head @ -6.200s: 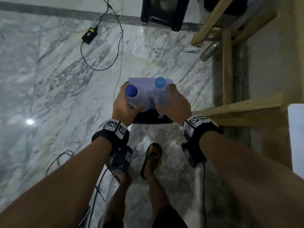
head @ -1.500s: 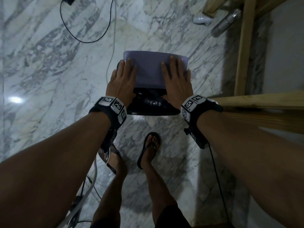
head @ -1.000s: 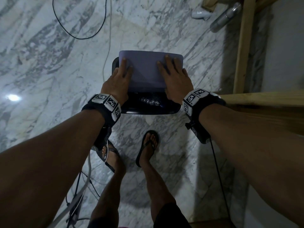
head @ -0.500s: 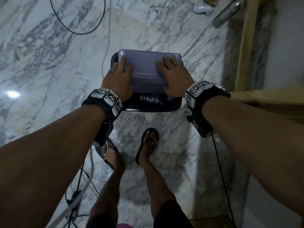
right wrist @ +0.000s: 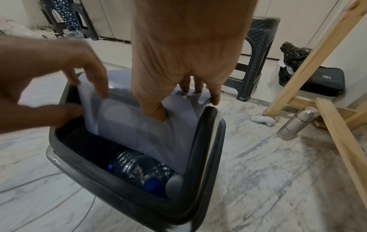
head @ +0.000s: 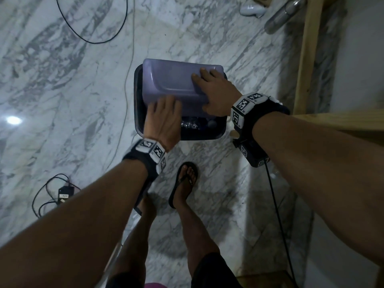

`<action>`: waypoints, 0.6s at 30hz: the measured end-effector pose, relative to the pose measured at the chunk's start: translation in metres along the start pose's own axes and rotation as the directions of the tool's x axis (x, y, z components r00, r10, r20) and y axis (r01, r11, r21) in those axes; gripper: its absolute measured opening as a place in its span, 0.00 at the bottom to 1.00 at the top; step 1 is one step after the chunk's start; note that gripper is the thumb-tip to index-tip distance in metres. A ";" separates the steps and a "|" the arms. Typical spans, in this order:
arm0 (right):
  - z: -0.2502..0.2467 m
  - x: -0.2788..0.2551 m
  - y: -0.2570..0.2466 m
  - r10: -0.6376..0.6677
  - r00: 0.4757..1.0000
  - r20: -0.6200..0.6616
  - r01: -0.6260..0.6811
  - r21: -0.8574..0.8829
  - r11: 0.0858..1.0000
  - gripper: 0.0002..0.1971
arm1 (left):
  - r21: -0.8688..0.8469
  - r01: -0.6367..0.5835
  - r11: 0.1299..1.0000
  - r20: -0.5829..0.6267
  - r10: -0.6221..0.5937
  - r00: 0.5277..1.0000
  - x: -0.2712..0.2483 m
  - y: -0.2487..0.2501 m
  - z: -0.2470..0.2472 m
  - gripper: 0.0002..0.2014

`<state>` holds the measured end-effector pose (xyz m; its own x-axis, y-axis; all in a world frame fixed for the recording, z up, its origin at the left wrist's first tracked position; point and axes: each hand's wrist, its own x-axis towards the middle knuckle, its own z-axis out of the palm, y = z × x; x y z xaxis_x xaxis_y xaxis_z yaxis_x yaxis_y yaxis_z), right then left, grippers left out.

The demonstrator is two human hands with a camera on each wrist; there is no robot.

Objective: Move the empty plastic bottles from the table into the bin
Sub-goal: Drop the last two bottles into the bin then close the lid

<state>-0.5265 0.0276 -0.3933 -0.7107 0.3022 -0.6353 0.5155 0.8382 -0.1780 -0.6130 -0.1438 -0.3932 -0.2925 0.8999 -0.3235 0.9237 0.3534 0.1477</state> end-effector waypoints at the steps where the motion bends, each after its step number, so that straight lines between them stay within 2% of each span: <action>1: 0.000 0.000 0.000 -0.001 1.000 0.002 0.001 -0.001 1.000 0.45 | -0.055 -0.029 0.998 0.068 0.033 0.997 -0.003 0.009 0.004 0.15; 3: 0.002 -0.001 0.001 -0.004 1.000 -0.001 0.004 -0.010 1.000 0.45 | -0.165 -0.119 0.979 0.192 0.150 0.970 -0.007 0.024 0.019 0.18; 6: 0.007 -0.003 0.000 -0.006 1.000 -0.006 0.005 -0.017 1.000 0.47 | -0.289 -0.208 0.935 0.259 0.285 0.923 -0.006 0.043 0.041 0.29; 10: 0.012 -0.005 0.000 0.006 1.000 -0.015 -0.006 -0.001 1.000 0.47 | -0.345 -0.182 0.921 0.330 0.300 0.895 0.007 0.062 0.065 0.37; 18: 0.016 -0.005 -0.001 0.006 0.999 -0.046 -0.006 0.006 1.000 0.46 | -0.386 -0.076 0.919 0.395 0.239 0.887 0.016 0.076 0.090 0.38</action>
<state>-0.5155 0.0182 -0.4020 -0.7289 0.3283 -0.6008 0.5228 0.8335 -0.1787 -0.5257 -0.1252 -0.4711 0.0593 0.7817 -0.6208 0.7757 0.3554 0.5215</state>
